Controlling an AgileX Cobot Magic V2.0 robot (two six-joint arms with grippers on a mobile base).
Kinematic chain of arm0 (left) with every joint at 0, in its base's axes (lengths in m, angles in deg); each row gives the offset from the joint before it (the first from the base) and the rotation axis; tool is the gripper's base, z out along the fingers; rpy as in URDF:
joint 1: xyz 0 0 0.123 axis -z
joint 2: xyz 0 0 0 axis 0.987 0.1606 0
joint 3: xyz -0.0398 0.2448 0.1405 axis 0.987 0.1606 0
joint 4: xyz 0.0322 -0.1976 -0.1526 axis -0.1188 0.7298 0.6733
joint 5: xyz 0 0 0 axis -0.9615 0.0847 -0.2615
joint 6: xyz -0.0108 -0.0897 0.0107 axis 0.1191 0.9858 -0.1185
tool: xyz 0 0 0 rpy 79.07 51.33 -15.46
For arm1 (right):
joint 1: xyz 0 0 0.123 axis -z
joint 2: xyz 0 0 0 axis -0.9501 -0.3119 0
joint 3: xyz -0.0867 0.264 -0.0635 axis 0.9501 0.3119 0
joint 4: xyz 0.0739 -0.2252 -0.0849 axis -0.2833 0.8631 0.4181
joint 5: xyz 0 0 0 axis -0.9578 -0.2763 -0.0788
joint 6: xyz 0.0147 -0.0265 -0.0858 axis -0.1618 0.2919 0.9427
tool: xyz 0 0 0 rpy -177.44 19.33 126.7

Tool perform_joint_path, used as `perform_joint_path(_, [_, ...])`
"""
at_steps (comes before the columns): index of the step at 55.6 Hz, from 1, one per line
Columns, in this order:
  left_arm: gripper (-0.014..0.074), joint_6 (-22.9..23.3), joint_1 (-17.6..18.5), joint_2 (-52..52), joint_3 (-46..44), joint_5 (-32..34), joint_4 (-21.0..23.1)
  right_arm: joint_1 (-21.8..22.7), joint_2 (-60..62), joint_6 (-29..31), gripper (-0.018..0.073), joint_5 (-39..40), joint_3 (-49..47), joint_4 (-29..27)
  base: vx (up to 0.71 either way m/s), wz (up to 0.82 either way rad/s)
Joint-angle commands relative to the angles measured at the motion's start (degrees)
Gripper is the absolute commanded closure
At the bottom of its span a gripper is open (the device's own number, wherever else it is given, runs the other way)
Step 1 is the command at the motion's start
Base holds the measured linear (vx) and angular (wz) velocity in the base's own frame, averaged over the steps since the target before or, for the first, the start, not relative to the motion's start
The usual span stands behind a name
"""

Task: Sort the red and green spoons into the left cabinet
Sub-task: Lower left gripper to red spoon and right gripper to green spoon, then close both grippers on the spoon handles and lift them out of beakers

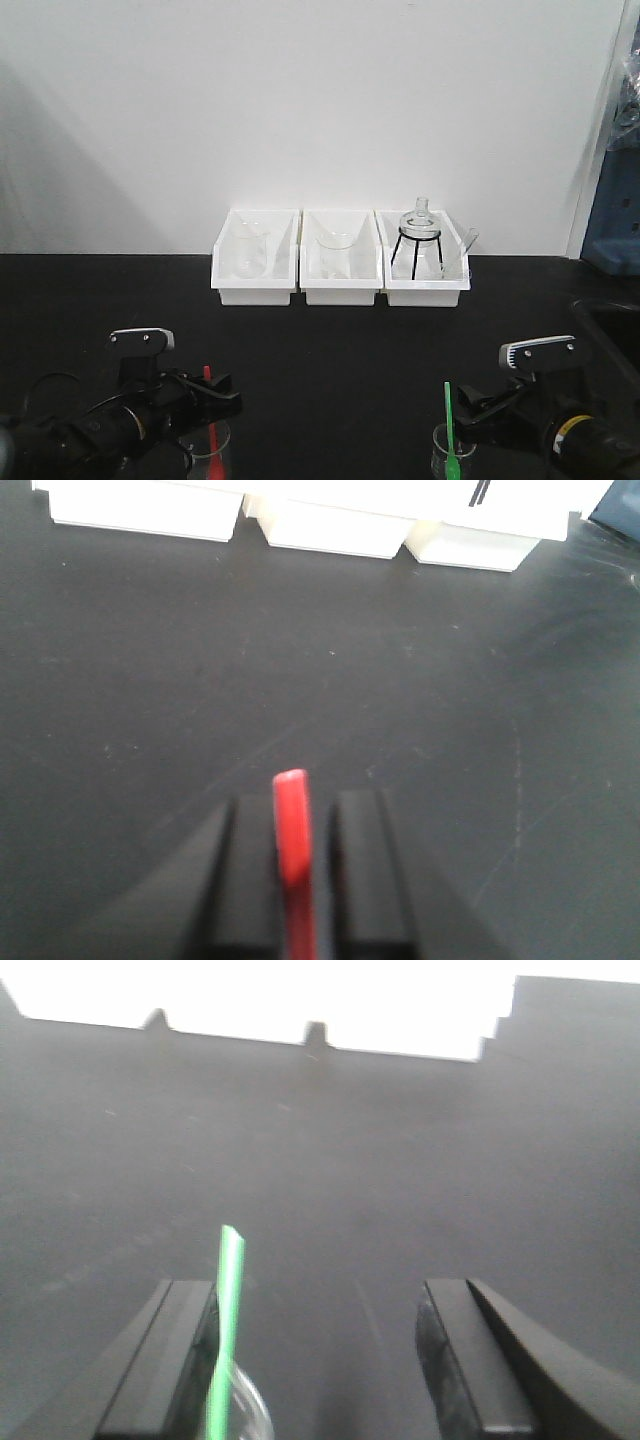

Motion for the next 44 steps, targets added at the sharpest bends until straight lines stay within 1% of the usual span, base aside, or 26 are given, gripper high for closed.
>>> perform_joint_path(1, [0.0475, 0.35, 0.25, -2.99, -1.63, 4.03, 0.75, 0.0, 0.93, -4.85, 0.0066, 5.24, -4.05, 4.73, 0.0, 0.0])
perform_joint_path(4, [0.0517, 0.35, 0.25, -2.99, -1.63, 4.07, 0.75, 0.0, -0.11, -8.23, 0.0066, 5.24, -5.49, 6.47, 0.0, 0.0])
perform_joint_path(7, [0.0556, 0.27, 0.25, -2.99, -1.63, 4.15, 0.75, 0.0, -1.43, -9.9, 0.0066, 5.14, -6.6, 7.79, 0.0, 0.0])
perform_joint_path(14, [0.0606, -0.48, 0.25, -2.99, -1.63, 4.15, 0.75, 0.0, -3.99, -11.53, 0.0066, 5.32, -8.58, 10.19, 0.0, 0.0])
perform_joint_path(24, [0.0603, -0.48, 0.25, -2.99, -1.63, 4.26, 0.75, 0.0, -6.71, -15.64, 0.0066, 5.38, -10.43, 13.43, 0.0, 0.0])
perform_joint_path(33, [0.0602, -0.48, 0.25, -2.99, -1.63, 4.26, 0.75, 0.0, -8.06, -15.86, 0.0074, 5.72, -10.55, 14.8, 0.0, 0.0])
perform_joint_path(38, [0.0602, -0.48, 0.25, -2.99, -1.63, 4.26, 0.75, 0.0, -8.54, -15.86, 0.0106, 5.73, -10.55, 14.8, 0.0, 0.0])
perform_joint_path(44, [0.0602, -0.48, 0.25, -2.99, -1.63, 4.26, 0.75, 0.0, -8.88, -15.86, 0.0186, 5.79, -10.55, 14.84, 0.0, 0.0])
